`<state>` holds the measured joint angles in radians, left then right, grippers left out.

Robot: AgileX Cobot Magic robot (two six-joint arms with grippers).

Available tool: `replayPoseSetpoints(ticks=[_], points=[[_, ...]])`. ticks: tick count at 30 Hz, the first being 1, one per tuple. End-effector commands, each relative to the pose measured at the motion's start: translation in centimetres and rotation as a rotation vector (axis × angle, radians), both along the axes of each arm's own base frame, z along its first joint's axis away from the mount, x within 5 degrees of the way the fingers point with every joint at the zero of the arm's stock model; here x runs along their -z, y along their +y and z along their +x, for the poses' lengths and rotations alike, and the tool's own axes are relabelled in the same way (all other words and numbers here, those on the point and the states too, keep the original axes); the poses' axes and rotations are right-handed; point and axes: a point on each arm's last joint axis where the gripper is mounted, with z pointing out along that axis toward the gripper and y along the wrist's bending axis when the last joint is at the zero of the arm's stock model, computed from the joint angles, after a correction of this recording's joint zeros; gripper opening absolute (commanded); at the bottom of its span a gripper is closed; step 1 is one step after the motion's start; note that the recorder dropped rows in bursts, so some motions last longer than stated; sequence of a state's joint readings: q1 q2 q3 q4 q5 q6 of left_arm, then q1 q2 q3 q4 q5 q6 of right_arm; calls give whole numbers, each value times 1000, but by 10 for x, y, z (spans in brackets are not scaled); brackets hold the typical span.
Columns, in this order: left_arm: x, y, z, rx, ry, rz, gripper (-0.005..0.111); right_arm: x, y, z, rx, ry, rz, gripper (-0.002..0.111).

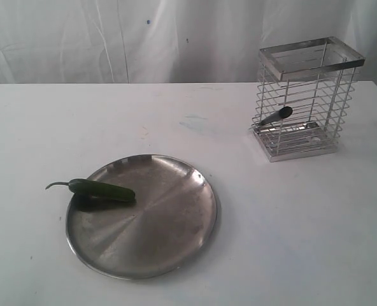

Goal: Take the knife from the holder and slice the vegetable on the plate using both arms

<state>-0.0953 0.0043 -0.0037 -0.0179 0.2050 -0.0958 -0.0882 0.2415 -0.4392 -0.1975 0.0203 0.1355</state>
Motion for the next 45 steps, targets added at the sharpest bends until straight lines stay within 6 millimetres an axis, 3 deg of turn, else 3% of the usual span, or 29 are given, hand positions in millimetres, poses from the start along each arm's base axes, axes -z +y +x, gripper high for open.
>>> replayPoseSetpoints(ticks=[1, 4, 8, 11, 15, 21, 27, 30, 37, 45], points=[[1, 0, 0, -3, -4, -3, 0, 31, -5, 39, 9, 319, 129, 0], [1, 0, 0, -3, -4, -3, 0, 43, -7, 64, 21, 538, 225, 0], [1, 0, 0, -3, -4, -3, 0, 49, -9, 93, 35, 865, 220, 0], [1, 0, 0, -3, -4, -3, 0, 54, -1, 115, -84, 1082, 204, 0], [1, 0, 0, -3, -4, -3, 0, 66, 17, 144, -338, 1222, 232, 0], [1, 0, 0, -3, -4, -3, 0, 84, 25, 171, -438, 1240, 338, 0], [1, 0, 0, -3, -4, -3, 0, 86, 33, 181, -544, 1184, 365, 1], [1, 0, 0, -3, -4, -3, 0, 83, 35, 182, -574, 1151, 360, 11], [1, 0, 0, -3, -4, -3, 0, 81, 33, 186, -547, 1105, 397, 50], [1, 0, 0, -3, -4, -3, 0, 89, 35, 198, -514, 1113, 611, 52]])
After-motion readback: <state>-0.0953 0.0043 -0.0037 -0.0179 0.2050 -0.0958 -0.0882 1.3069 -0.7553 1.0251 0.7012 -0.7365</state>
